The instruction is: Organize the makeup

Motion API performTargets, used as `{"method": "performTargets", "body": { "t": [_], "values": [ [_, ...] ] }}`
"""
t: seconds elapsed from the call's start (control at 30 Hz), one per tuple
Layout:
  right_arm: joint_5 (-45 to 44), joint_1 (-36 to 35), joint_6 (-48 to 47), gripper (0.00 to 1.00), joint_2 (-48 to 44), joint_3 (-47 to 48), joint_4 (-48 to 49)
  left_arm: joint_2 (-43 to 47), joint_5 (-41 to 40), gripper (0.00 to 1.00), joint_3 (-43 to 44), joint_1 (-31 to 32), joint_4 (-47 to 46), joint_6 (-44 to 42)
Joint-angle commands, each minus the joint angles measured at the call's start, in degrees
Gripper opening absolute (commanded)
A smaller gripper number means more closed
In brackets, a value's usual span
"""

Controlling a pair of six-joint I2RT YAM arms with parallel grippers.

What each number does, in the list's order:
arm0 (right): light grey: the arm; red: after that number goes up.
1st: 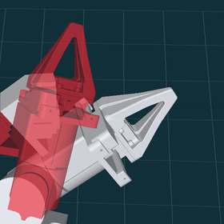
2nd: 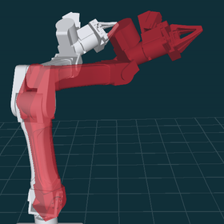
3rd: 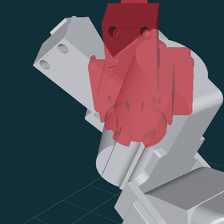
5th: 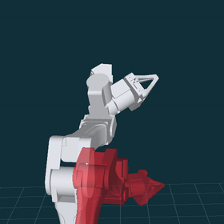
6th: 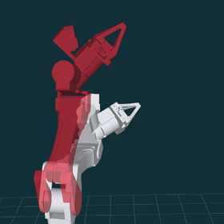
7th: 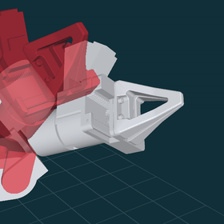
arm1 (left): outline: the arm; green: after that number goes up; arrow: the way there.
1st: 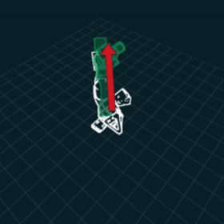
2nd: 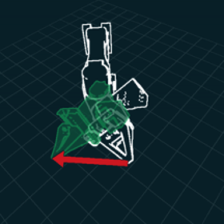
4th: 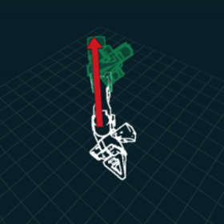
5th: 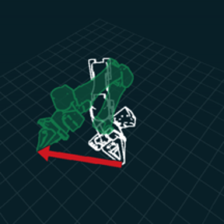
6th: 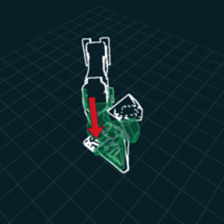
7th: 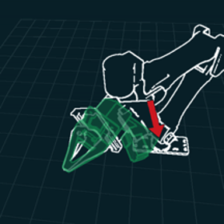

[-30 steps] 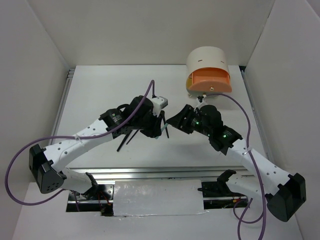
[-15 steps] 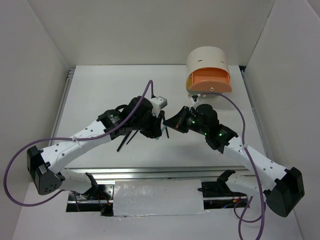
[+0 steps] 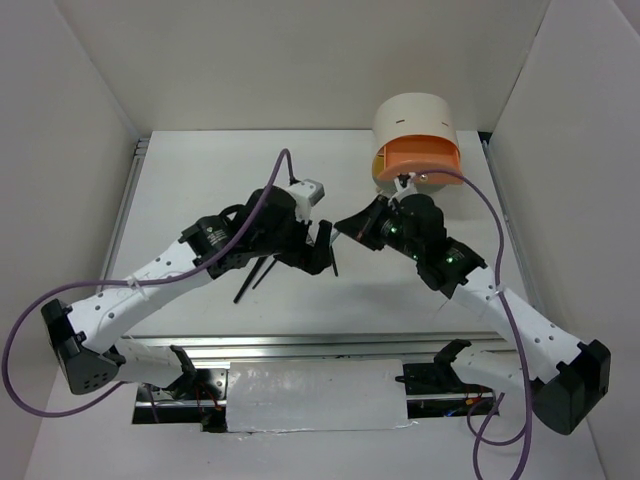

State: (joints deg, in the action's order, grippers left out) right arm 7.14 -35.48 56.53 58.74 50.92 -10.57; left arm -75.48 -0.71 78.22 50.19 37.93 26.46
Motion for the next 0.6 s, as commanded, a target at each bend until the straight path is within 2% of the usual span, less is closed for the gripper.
{"method": "performTargets", "body": {
  "t": [0.0, 0.03, 0.2, 0.4, 0.57],
  "values": [
    [-6.7, 3.9, -1.2, 0.00, 0.0, 6.2, -3.7, 3.7, -8.0, 0.99, 6.0, 0.3, 2.7, 2.5],
    [-7.0, 5.1, -1.2, 0.00, 0.5, 8.3, -5.7, 4.8, -11.1, 0.99, 6.3, 0.3, 4.1, 3.0],
    [-9.6, 14.1, -3.3, 0.00, 3.7, 16.9, -12.1, 6.3, -16.2, 0.99, 6.3, 0.3, 8.6, 4.1],
    [-14.1, 23.7, -5.3, 0.00, 9.8, 29.1, -17.5, 7.9, -17.9, 0.99, 2.2, 0.3, 12.4, 6.4],
    [-15.1, 29.4, -4.7, 0.00, 16.8, 35.7, -20.3, 9.1, -18.2, 0.99, -0.3, 0.3, 14.3, 7.8]
  ]
}}
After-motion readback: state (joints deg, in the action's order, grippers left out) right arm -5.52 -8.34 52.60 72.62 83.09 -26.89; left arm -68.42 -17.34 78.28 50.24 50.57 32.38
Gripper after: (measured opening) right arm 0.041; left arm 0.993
